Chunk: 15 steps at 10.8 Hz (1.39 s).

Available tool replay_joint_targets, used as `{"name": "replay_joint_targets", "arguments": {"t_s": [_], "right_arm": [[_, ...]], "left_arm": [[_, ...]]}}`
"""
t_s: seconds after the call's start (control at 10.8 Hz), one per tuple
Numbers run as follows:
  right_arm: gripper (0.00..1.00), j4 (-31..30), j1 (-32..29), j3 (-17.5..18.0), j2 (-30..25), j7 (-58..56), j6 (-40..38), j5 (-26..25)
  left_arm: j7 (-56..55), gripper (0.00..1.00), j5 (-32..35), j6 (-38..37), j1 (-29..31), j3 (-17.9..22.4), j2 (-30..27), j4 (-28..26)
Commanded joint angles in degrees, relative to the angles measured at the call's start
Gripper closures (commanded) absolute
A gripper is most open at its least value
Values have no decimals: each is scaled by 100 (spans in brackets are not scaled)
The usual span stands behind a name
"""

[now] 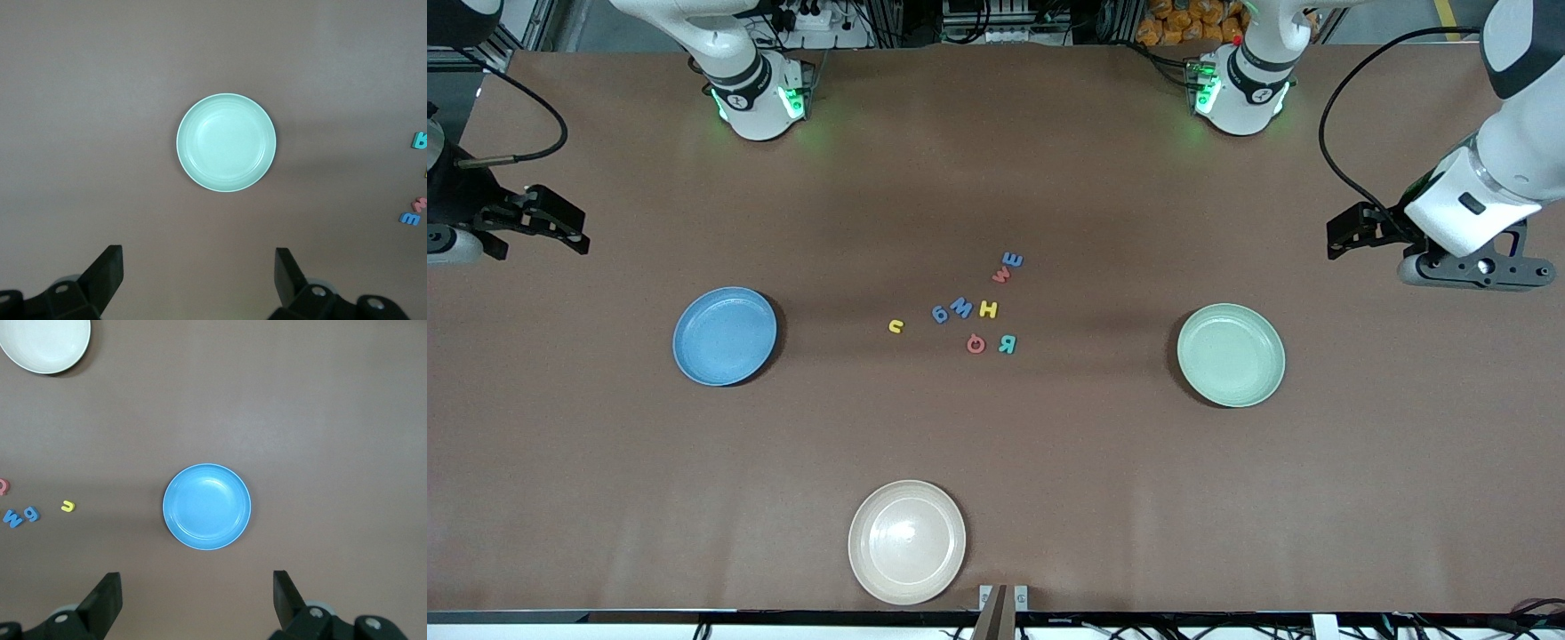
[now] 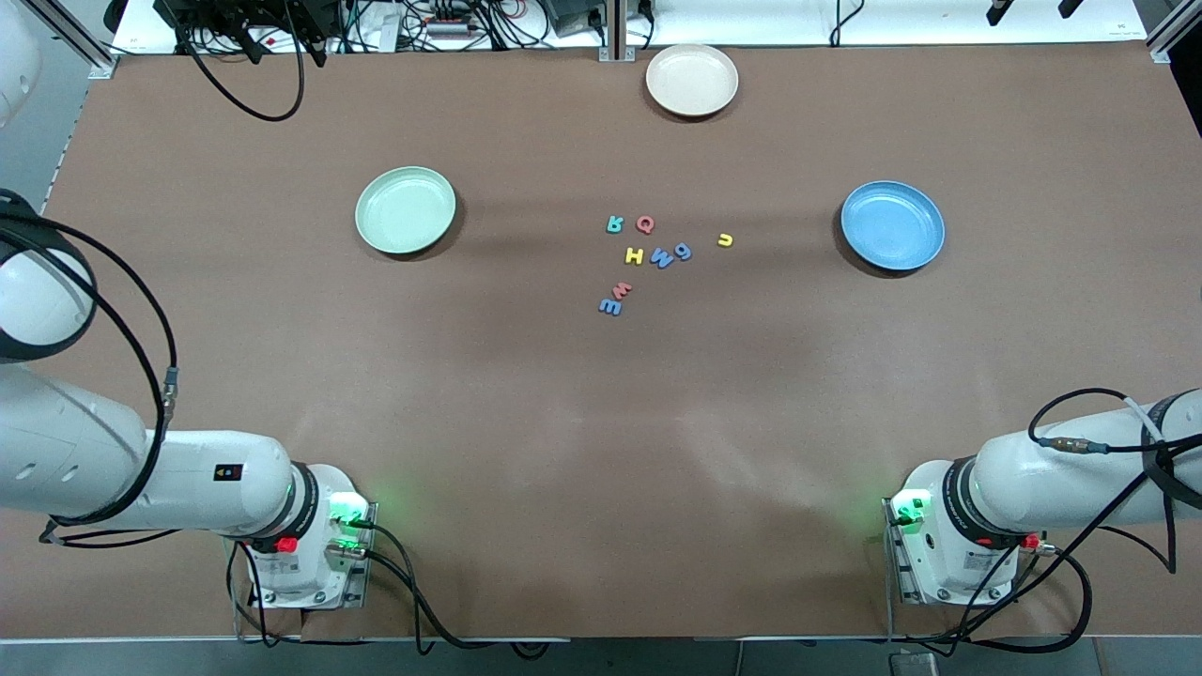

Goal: Sort upper and lower case letters into plates
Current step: 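Reach the left gripper toward the yellow H among the letters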

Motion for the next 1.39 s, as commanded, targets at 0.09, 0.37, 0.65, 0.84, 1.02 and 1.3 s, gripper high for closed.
{"name": "replay_joint_targets", "arguments": {"t_s": [0.09,0.37,0.65,0.84,1.02,1.3], "right_arm": [[0,-33,15,-31,-35,5,-10,78],[0,-24,15,-31,-35,5,8,78],[0,-24,24,-31,-35,5,8,78],[0,-24,15,-31,-35,5,17,78],[0,-24,15,-31,-43,-3,17,78],[0,-33,15,-31,-35,-4,-1,78]], "left_arm": [[-93,0,-106,-72,26,6,-46,35],[-50,0,-63,-63,17,6,-11,36],[-67,0,-62,-72,17,-2,208,18],[-119,0,-54,-63,-210,-63,567,-8],[-215,0,68,225,-561,-90,998,44],[-1434,0,754,420,-1510,-81,1894,395]]}}
